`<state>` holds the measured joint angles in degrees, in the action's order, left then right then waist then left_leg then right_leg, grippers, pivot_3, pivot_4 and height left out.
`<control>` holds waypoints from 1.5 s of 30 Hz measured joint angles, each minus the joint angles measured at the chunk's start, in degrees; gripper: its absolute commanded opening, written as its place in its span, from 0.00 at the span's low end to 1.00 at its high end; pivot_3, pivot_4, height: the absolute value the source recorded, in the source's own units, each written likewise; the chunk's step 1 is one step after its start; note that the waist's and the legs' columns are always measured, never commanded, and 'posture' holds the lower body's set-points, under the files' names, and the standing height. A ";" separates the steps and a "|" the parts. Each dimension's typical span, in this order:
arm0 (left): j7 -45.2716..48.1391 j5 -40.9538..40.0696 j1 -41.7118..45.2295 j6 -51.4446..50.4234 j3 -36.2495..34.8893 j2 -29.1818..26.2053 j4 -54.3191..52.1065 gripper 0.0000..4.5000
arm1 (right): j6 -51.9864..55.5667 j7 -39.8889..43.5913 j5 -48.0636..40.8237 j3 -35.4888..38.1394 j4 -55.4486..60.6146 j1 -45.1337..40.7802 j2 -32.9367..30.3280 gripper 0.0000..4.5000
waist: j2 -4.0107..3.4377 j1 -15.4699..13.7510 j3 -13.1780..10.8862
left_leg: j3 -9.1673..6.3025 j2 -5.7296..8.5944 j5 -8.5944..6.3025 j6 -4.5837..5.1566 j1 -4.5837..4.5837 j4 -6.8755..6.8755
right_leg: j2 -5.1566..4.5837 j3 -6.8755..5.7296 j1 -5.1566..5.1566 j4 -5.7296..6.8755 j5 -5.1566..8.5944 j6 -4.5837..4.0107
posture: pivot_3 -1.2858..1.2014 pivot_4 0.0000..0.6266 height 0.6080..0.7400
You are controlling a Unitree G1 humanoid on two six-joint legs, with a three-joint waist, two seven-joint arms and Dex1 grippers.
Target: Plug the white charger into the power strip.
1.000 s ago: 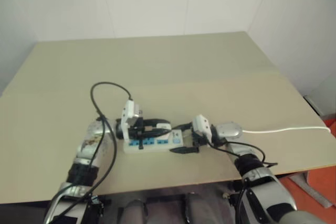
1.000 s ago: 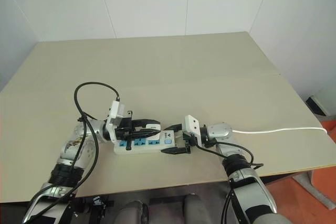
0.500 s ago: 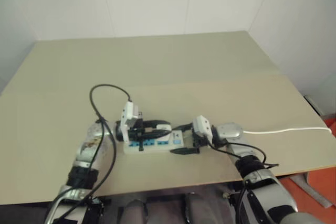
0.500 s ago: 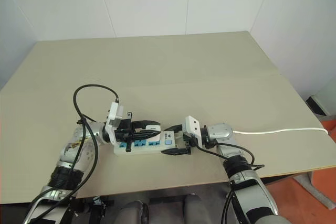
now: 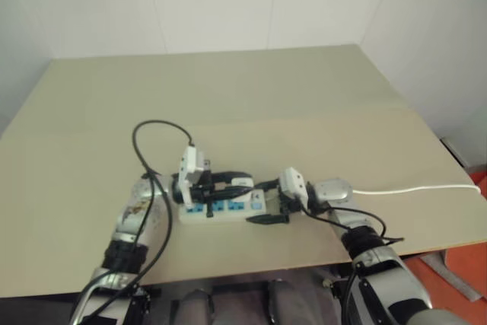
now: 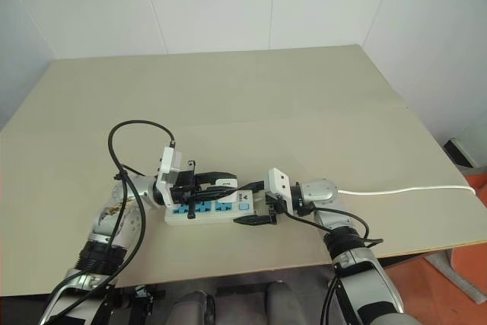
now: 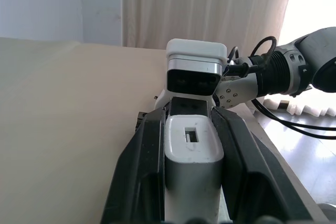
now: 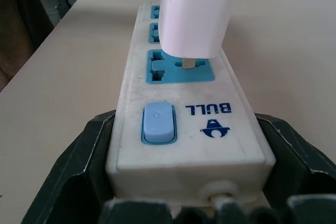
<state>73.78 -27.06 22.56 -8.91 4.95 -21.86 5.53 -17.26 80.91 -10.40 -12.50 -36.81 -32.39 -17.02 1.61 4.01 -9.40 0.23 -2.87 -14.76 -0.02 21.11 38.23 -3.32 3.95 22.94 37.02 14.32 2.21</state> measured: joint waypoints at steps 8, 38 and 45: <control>3.57 -0.47 -0.27 -1.97 0.65 -2.82 -0.23 0.22 | 0.16 -0.04 0.02 -0.02 0.10 0.05 -0.01 0.76 | 0.00 -0.01 0.00 | 0.00 0.00 0.00 0.00 -0.01 -0.01 | 0.00 0.00 -0.01 -0.01 0.00 0.00 | 0.52 0.24 1.00; 4.84 0.91 -0.02 3.54 1.90 -1.27 4.95 0.22 | 0.17 -0.64 0.03 -0.20 -0.32 0.06 -0.09 0.76 | 0.00 -0.01 0.01 | 0.00 0.00 0.00 0.00 -0.42 -0.21 | -0.01 -0.03 -0.49 -0.26 0.01 0.01 | 0.52 0.24 1.00; 6.15 1.30 0.57 9.61 2.39 -1.12 8.60 0.22 | 0.17 -1.02 0.03 -0.40 -0.72 -0.04 -0.04 0.76 | 0.00 -0.07 0.02 | 0.02 0.00 0.00 0.00 -0.80 -0.32 | -0.01 -0.02 -0.80 -0.29 0.01 0.00 | 0.52 0.24 1.00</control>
<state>79.93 -25.76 23.13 0.69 7.34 -22.98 14.13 -17.09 79.89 -10.36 -12.89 -37.53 -32.43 -17.07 1.61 3.95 -9.38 0.25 -2.86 -14.77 -0.02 20.30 37.91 -3.34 3.93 22.14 36.73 14.34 2.20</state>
